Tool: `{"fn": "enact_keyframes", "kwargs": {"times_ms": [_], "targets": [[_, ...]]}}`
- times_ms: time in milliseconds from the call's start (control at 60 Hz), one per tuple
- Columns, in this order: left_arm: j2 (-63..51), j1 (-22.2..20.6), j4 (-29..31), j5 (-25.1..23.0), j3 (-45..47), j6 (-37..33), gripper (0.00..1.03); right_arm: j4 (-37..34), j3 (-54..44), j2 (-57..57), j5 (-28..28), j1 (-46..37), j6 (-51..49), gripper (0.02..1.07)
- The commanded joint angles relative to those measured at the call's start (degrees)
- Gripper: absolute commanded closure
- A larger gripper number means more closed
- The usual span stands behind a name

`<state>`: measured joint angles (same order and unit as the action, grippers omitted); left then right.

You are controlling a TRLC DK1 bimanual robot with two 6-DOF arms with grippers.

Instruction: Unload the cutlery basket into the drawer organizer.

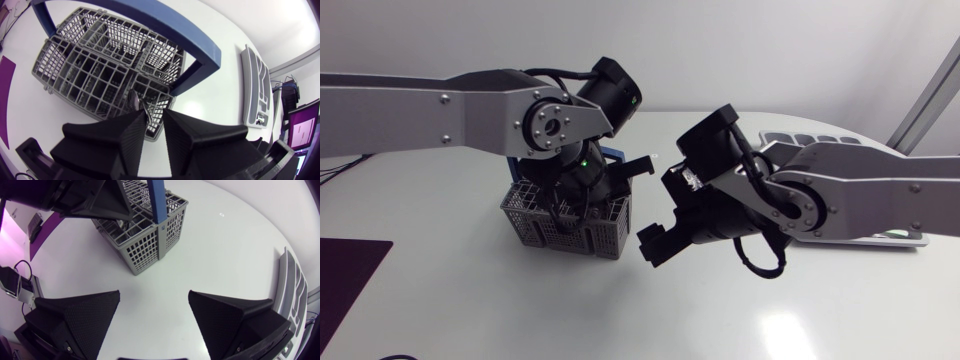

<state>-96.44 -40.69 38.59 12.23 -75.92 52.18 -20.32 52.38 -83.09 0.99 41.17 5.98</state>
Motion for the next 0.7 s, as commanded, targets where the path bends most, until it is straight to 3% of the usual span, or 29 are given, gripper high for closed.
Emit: {"fn": "enact_keyframes", "kwargs": {"times_ms": [0,683], "targets": [[-1.2,-0.53,0.7,1.22,-1.95,1.34,0.78,0.45,-1.84,1.0,-0.47,0.23,-0.53,0.09],[-2.17,0.26,1.49,1.75,-1.86,1.08,0.84,2.65,-3.07,1.61,-0.29,0.58,-1.85,0.08]]}}
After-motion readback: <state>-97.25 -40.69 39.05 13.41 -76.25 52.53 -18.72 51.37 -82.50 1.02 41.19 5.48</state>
